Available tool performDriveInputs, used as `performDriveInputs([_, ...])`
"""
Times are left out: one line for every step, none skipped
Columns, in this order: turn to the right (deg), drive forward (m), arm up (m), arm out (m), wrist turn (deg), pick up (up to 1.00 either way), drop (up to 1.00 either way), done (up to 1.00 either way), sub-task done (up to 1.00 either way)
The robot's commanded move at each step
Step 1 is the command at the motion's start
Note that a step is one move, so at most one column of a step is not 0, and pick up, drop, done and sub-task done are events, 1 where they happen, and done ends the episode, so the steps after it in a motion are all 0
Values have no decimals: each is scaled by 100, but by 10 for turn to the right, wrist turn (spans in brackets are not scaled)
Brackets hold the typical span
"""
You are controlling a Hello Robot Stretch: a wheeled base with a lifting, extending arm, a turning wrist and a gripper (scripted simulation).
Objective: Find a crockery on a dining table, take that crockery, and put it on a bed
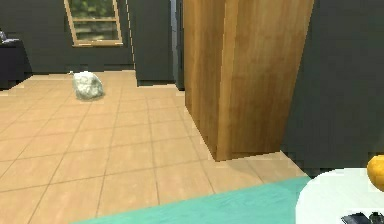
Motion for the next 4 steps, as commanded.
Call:
performDriveInputs([0,0,0,0,450,0,0,0,0])
performDriveInputs([0,0,0,0,450,0,0,0,0])
performDriveInputs([0,0,0,0,180,0,0,0,0])
performDriveInputs([0,0,-30,0,0,0,0,0,0])
